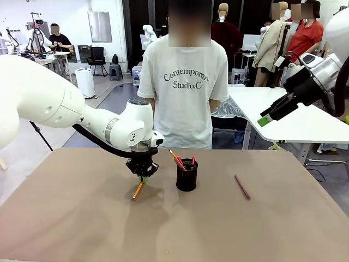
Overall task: Place the pens into the pen holder.
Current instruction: Pick up a writing instrument from the table and place it into the Pen holder.
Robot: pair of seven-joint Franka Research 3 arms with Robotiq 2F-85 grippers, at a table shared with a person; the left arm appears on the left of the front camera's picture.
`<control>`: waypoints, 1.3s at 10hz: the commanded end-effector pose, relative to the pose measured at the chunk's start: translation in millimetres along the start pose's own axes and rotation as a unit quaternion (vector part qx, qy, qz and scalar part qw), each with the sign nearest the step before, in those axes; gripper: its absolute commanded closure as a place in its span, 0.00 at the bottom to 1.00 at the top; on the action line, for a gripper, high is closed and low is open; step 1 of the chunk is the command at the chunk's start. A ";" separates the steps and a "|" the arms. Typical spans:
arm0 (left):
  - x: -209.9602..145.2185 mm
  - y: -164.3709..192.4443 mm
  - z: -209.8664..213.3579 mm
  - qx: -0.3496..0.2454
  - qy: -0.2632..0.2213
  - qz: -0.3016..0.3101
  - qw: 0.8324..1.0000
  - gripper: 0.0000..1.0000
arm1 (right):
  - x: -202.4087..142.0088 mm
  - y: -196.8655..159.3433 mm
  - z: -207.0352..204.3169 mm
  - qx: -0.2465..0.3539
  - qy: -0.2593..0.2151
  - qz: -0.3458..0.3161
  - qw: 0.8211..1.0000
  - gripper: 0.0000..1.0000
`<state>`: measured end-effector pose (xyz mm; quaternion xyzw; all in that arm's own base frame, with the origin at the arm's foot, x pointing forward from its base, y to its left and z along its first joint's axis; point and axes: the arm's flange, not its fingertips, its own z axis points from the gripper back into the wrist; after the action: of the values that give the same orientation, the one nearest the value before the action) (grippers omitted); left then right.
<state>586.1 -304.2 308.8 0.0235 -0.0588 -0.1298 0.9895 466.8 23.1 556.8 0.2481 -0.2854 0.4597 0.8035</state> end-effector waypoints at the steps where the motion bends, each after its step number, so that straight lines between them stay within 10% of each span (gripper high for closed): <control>1: -6.1 5.1 -6.6 0.007 0.008 -0.010 1.000 1.00 | 0.4 -0.2 0.9 0.003 -0.006 0.003 1.000 0.00; 6: -18.1 50.4 26.4 -0.189 -0.012 -0.099 0.977 1.00 | 0.4 -0.2 0.9 0.003 -0.006 0.003 1.000 0.00; 13: -64.7 91.0 92.8 -0.398 -0.234 -0.198 0.865 1.00 | 0.4 -0.2 0.9 0.003 -0.006 0.003 1.000 0.00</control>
<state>558.2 -223.8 407.5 -0.3672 -0.2118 -0.3267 0.8447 466.9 23.0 556.6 0.2481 -0.2852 0.4596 0.8037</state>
